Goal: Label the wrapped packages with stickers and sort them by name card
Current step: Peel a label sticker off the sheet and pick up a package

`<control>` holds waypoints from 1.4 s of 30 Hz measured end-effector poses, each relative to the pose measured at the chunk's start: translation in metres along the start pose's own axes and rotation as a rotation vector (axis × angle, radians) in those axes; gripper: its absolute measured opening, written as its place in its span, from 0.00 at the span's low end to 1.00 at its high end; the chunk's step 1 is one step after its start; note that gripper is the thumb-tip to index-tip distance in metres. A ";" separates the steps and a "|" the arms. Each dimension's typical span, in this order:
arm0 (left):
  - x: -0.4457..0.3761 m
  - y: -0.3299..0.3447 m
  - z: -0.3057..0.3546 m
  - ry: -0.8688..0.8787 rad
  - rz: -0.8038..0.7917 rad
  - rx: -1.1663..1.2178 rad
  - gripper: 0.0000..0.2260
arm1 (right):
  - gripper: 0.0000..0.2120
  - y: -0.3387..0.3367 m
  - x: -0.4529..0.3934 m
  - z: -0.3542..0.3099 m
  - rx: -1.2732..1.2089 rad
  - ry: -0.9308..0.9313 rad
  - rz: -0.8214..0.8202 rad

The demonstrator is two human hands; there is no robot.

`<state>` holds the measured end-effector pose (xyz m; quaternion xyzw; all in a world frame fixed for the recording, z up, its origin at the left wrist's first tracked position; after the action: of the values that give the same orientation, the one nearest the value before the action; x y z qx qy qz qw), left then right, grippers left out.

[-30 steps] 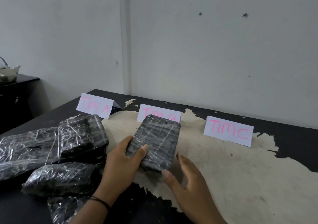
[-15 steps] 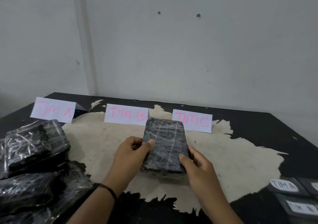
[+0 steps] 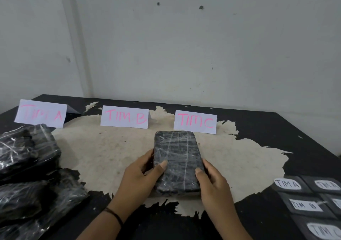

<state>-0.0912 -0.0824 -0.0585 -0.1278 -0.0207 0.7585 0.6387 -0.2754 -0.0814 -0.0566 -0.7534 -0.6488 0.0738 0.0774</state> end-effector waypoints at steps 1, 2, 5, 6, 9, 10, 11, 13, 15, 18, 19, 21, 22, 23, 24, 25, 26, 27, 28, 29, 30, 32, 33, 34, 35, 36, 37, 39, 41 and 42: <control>0.001 0.001 0.001 0.006 -0.025 0.000 0.20 | 0.19 -0.001 0.000 0.000 0.011 -0.008 0.015; 0.001 0.002 0.001 0.010 -0.043 -0.006 0.20 | 0.20 -0.001 0.001 -0.001 0.023 -0.015 0.028; 0.000 0.003 -0.003 0.012 -0.053 -0.028 0.25 | 0.22 -0.002 0.001 -0.001 0.061 -0.029 0.049; 0.000 0.003 -0.004 0.008 -0.048 -0.031 0.26 | 0.22 -0.002 0.000 0.000 0.072 -0.039 0.049; 0.000 0.003 -0.005 0.018 -0.043 -0.045 0.27 | 0.22 -0.001 -0.001 0.001 0.088 -0.059 0.045; 0.000 0.003 -0.005 0.026 -0.042 -0.051 0.27 | 0.22 -0.001 -0.001 0.001 0.094 -0.063 0.042; 0.000 0.003 -0.005 0.036 -0.038 -0.055 0.27 | 0.22 -0.001 -0.001 0.001 0.101 -0.069 0.039; 0.000 0.003 -0.005 0.047 -0.027 -0.055 0.26 | 0.22 -0.001 -0.001 0.001 0.109 -0.076 0.038; 0.000 0.004 -0.005 0.051 -0.027 -0.051 0.27 | 0.22 -0.001 -0.001 0.001 0.118 -0.085 0.034; -0.001 0.003 -0.009 0.048 -0.019 -0.059 0.33 | 0.24 0.000 -0.001 0.001 0.134 -0.109 0.041; -0.001 0.004 -0.010 0.053 -0.010 -0.061 0.33 | 0.25 0.000 -0.001 0.001 0.133 -0.117 0.044; 0.000 0.005 -0.008 0.061 0.000 -0.070 0.32 | 0.26 0.000 -0.001 0.002 0.130 -0.120 0.043; 0.000 0.006 -0.007 0.063 -0.005 -0.074 0.30 | 0.26 0.000 -0.001 0.002 0.130 -0.122 0.039; 0.001 0.007 -0.006 0.066 -0.014 -0.076 0.28 | 0.26 -0.001 0.000 0.002 0.133 -0.125 0.036; 0.001 0.007 -0.006 0.065 -0.023 -0.083 0.28 | 0.27 -0.001 0.000 0.001 0.134 -0.127 0.036; 0.001 0.007 -0.007 0.065 -0.025 -0.082 0.29 | 0.26 -0.002 0.000 0.001 0.128 -0.123 0.035; 0.001 0.007 -0.007 0.057 -0.019 -0.082 0.30 | 0.26 -0.003 0.000 0.000 0.117 -0.113 0.032; 0.001 0.007 -0.007 0.048 -0.003 -0.077 0.30 | 0.26 -0.003 0.000 -0.001 0.106 -0.098 0.026; 0.002 0.007 -0.005 0.042 0.020 -0.069 0.28 | 0.26 -0.003 0.000 -0.002 0.103 -0.087 0.017; 0.002 0.007 -0.002 0.039 0.043 -0.059 0.25 | 0.26 -0.004 0.000 -0.003 0.108 -0.086 0.013; 0.003 0.008 0.003 0.042 0.063 -0.058 0.22 | 0.27 -0.005 0.000 -0.005 0.122 -0.096 0.013; 0.004 0.008 0.011 0.108 0.134 -0.102 0.19 | 0.27 -0.010 0.004 -0.009 0.154 -0.126 0.025; 0.005 0.006 0.016 0.197 0.196 -0.151 0.18 | 0.26 -0.015 0.007 -0.012 0.164 -0.135 0.042; 0.006 0.005 0.024 0.310 0.263 -0.227 0.16 | 0.25 -0.021 0.009 -0.013 0.171 -0.146 0.061; 0.009 0.007 0.032 0.431 0.322 -0.309 0.15 | 0.24 -0.027 0.011 -0.015 0.174 -0.161 0.077; 0.012 0.011 0.040 0.533 0.360 -0.367 0.15 | 0.22 -0.035 0.014 -0.016 0.178 -0.174 0.091; 0.016 0.018 0.048 0.609 0.374 -0.395 0.14 | 0.20 -0.042 0.016 -0.016 0.185 -0.186 0.102; 0.028 0.039 0.064 0.703 0.351 -0.401 0.16 | 0.16 -0.057 0.020 -0.016 0.216 -0.210 0.133; 0.038 0.061 0.074 0.735 0.292 -0.367 0.16 | 0.13 -0.072 0.026 -0.014 0.257 -0.239 0.185; 0.041 0.073 0.077 0.739 0.258 -0.337 0.15 | 0.11 -0.081 0.028 -0.014 0.282 -0.254 0.211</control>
<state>-0.1843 -0.0456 -0.0054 -0.4953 0.1018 0.7214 0.4731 -0.3462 -0.0421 -0.0266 -0.7835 -0.5543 0.2657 0.0913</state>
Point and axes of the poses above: each hand's wrist, its own x-axis away from the middle knuckle, its own y-axis out of the palm, z = x × y, the point moved 3 cm from there along -x, towards the middle knuckle, and after that the axes turned 5 degrees about z, right-handed, at the moved point
